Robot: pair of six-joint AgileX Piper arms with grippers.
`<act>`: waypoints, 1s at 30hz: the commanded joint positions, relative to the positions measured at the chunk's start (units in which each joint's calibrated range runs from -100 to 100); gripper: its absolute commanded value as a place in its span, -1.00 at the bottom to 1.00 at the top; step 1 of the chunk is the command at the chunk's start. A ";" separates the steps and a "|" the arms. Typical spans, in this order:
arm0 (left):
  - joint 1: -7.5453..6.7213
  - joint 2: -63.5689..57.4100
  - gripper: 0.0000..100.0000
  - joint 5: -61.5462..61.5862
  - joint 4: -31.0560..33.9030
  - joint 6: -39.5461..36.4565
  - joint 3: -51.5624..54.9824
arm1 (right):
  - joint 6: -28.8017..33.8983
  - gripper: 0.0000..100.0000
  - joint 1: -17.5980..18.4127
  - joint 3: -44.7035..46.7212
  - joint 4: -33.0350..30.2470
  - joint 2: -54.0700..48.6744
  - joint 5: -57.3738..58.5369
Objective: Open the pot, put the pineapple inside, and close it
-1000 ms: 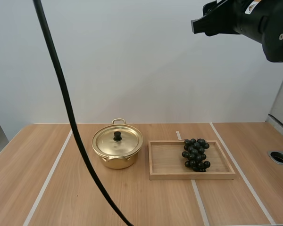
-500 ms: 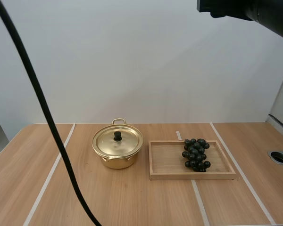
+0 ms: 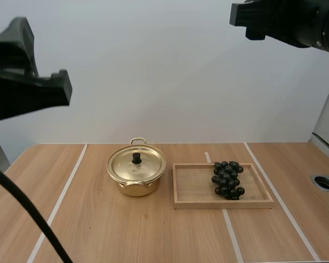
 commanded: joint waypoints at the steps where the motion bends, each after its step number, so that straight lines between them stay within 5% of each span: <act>1: -0.28 -0.16 0.85 6.48 1.96 -2.42 3.50 | 3.76 1.00 -0.28 0.20 -3.81 -1.34 2.36; 11: -2.54 -0.16 0.85 -0.77 8.61 -6.56 14.08 | 9.88 1.00 -0.28 10.40 -11.67 -5.67 3.76; 21: -2.63 -0.16 0.85 -7.43 11.40 -7.22 27.69 | 9.48 1.00 -2.08 34.77 -11.51 -5.70 -31.43; 30: -3.30 -0.16 0.85 -7.43 11.69 -7.30 38.67 | 3.11 1.00 -2.65 47.21 -11.06 -5.70 -29.80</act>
